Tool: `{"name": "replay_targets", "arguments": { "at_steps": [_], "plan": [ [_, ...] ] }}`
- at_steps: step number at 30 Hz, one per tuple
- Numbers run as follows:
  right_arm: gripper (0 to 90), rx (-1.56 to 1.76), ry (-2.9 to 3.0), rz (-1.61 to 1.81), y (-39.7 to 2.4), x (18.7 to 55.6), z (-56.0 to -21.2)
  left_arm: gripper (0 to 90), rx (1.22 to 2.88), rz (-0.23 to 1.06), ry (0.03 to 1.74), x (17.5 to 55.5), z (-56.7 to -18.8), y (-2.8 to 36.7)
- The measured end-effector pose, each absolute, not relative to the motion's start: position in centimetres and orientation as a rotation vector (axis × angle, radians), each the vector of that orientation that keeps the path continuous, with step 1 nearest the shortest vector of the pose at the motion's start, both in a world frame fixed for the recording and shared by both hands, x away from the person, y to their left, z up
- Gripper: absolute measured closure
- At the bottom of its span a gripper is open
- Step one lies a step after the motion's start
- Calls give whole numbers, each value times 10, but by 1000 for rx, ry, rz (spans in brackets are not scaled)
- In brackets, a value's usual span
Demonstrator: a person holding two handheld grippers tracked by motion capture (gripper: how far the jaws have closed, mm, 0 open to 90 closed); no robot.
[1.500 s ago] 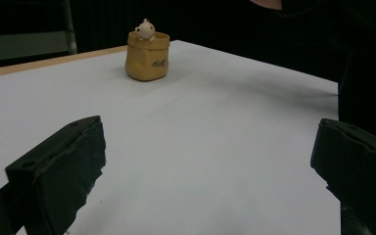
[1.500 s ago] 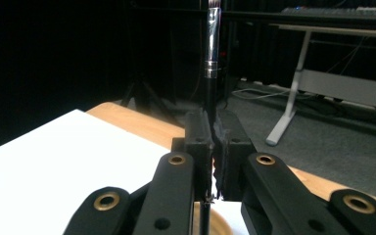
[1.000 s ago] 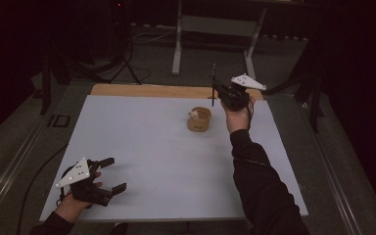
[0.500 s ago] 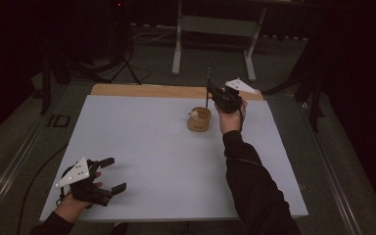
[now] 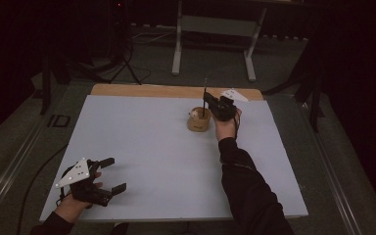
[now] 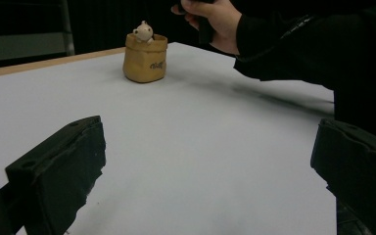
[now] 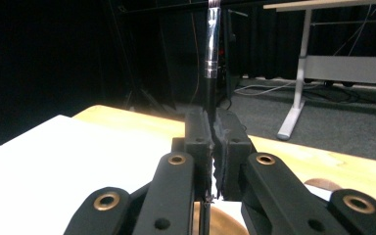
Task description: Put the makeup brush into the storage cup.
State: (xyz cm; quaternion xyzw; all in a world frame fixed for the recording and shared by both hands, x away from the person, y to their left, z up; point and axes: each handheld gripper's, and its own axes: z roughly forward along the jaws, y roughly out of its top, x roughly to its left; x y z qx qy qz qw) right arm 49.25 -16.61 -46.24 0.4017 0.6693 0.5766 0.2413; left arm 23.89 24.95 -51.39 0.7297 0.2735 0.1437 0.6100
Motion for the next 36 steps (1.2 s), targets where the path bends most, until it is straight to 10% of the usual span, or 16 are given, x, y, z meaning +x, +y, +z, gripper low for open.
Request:
{"name": "replay_targets", "arguments": {
  "at_steps": [24,31,36],
  "plan": [
    [831,1186,1976,1482,-171,487,-486,1,1691,328,633,239,-514,249],
    [188,1211,2018,1554,-178,489,-469,1,1691,329,633,240,-514,249],
    [78,1185,2087,1476,-180,487,-458,1,1689,329,633,239,-514,249]
  ]
}}
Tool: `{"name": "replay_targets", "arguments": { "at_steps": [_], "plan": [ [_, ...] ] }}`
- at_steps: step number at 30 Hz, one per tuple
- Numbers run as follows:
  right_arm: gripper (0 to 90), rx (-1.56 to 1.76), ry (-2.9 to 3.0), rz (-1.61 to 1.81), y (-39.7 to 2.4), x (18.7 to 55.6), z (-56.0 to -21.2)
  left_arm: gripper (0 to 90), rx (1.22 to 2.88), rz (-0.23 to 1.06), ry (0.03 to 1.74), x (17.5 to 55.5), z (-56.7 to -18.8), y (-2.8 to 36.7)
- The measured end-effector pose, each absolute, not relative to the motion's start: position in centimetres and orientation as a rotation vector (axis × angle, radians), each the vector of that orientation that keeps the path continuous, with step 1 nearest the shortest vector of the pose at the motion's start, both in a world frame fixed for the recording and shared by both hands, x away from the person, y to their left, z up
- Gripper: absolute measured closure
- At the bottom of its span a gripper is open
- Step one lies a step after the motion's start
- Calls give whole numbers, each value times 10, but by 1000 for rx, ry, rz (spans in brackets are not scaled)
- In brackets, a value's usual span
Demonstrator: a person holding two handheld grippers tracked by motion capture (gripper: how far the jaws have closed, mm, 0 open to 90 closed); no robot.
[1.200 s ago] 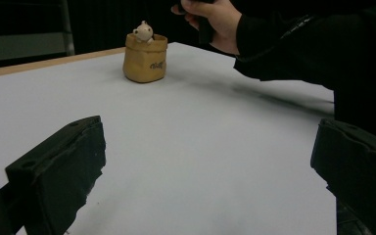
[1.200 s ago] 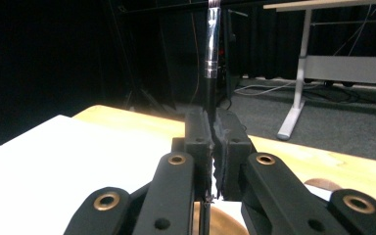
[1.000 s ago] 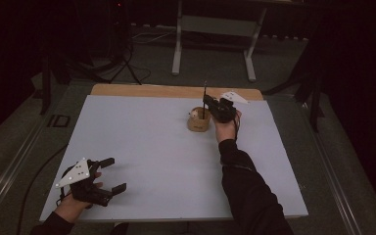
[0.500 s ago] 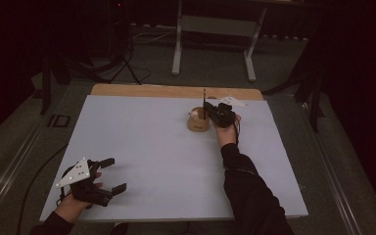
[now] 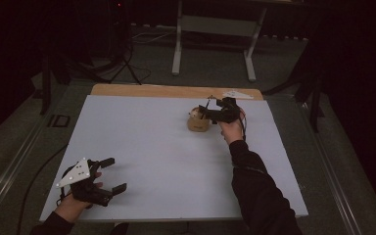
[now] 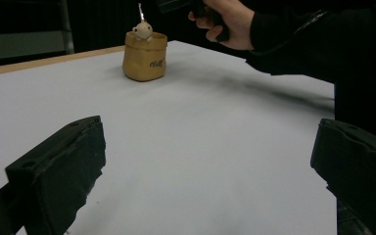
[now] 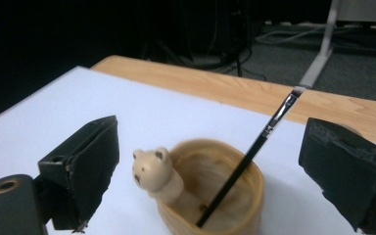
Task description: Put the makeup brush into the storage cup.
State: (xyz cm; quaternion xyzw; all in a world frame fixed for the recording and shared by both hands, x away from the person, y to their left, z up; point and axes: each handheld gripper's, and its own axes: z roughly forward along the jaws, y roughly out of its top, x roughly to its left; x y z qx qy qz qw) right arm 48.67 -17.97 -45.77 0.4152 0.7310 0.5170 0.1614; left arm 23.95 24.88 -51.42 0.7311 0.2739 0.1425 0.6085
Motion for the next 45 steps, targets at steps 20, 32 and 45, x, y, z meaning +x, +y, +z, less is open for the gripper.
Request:
{"name": "replay_targets", "arguments": {
  "at_steps": [20,32,45],
  "plan": [
    [78,1055,2184,1444,-192,458,-431,1,1692,341,631,239,-512,247],
    [125,1007,2243,1405,-201,451,-426,1,1691,340,635,239,-513,247],
    [130,1011,2241,1424,-208,437,-420,1,1690,339,635,239,-512,247]
  ]
}}
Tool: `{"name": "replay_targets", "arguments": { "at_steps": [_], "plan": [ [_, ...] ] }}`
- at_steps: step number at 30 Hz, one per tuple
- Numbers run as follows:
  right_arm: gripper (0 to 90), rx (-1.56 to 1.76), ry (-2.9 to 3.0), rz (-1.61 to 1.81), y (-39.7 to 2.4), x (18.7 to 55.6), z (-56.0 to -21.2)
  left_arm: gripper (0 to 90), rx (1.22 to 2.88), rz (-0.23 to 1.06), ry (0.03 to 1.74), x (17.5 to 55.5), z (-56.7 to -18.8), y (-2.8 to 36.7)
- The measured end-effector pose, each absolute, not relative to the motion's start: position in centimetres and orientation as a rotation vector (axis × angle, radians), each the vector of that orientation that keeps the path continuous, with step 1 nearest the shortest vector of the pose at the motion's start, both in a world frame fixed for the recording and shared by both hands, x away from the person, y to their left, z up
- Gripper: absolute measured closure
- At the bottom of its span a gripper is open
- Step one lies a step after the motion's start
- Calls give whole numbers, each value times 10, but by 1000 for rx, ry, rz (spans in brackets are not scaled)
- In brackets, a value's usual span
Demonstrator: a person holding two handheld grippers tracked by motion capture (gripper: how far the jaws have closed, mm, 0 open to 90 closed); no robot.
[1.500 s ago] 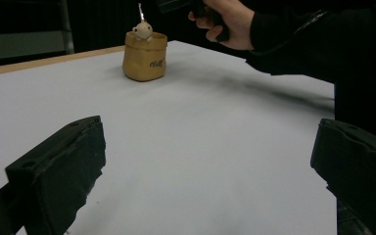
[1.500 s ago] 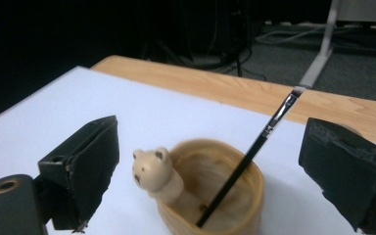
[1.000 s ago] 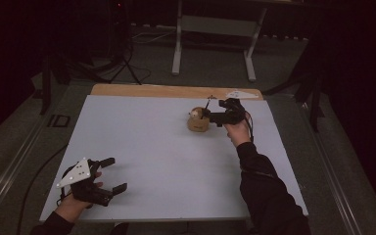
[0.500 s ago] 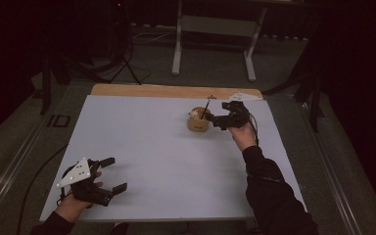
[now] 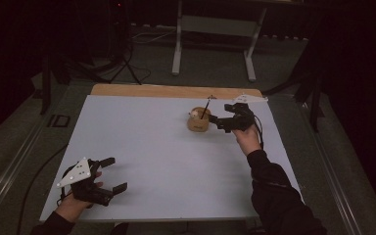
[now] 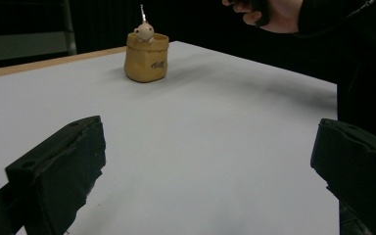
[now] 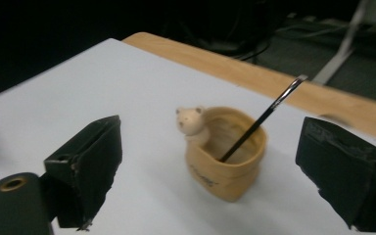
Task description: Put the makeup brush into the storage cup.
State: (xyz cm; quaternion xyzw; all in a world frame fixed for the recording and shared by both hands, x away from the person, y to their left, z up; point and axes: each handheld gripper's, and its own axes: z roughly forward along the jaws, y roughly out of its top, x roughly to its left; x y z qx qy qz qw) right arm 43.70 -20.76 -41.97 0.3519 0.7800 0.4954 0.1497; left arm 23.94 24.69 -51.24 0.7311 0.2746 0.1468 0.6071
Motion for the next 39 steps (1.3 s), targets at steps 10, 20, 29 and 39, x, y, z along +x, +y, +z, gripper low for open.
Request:
{"name": "replay_targets", "arguments": {
  "at_steps": [10,20,29,39],
  "plan": [
    [216,962,2328,1441,-219,430,-416,1,1689,339,637,239,-512,247],
    [176,908,2266,1480,-227,416,-420,1,1691,340,633,240,-512,246],
    [134,861,2265,1495,-233,391,-429,1,1693,340,625,240,-511,245],
    [134,821,2244,1615,-243,361,-441,1,1677,345,622,240,-509,244]
  ]
}}
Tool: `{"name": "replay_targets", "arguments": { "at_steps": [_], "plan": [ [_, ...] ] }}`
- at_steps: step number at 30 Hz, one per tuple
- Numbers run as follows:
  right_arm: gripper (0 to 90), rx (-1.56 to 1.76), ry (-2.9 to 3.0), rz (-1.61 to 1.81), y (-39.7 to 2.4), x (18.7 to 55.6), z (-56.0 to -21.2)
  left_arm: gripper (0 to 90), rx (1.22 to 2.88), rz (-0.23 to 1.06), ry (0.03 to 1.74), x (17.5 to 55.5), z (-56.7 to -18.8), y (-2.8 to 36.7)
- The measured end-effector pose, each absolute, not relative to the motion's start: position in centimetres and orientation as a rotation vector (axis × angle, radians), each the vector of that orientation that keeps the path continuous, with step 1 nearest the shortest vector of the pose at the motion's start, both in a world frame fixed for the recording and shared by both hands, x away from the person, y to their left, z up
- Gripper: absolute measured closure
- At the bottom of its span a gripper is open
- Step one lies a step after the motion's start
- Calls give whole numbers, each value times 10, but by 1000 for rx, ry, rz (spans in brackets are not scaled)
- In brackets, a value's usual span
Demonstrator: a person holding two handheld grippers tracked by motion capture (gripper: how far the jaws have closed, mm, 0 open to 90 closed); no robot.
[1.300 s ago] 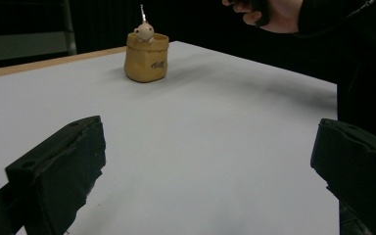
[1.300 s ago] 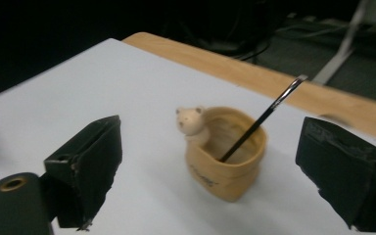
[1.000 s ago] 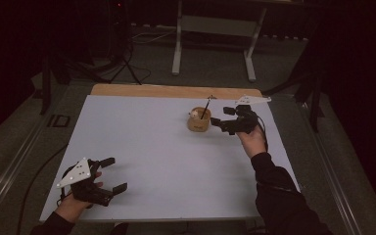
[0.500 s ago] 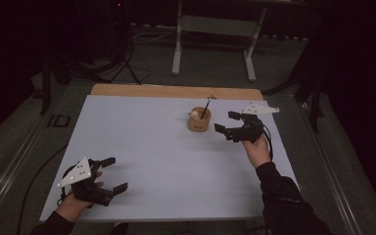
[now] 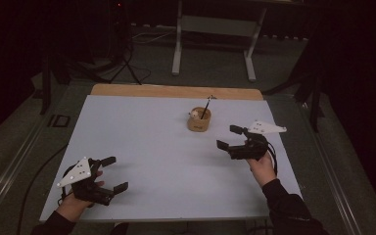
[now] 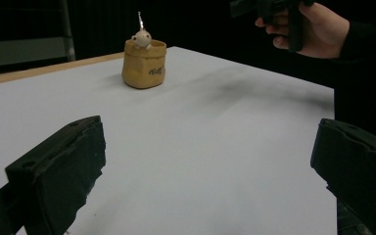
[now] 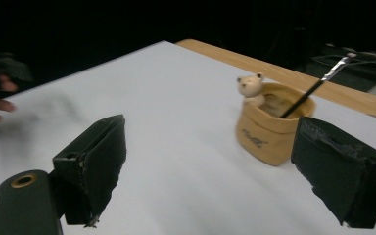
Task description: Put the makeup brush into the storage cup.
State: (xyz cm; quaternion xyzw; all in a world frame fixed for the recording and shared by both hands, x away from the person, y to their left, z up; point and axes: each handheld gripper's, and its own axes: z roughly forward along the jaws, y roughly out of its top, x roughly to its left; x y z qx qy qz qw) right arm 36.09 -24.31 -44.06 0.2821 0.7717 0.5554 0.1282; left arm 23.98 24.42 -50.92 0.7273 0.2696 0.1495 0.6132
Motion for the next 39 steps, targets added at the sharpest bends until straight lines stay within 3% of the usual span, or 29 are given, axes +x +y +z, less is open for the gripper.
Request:
{"name": "replay_targets", "arguments": {
  "at_steps": [24,39],
  "plan": [
    [141,594,2432,1609,-258,313,-483,1,1673,344,622,241,-509,245],
    [139,683,2461,1505,-270,303,-504,1,1676,347,631,241,-511,247]
  ]
}}
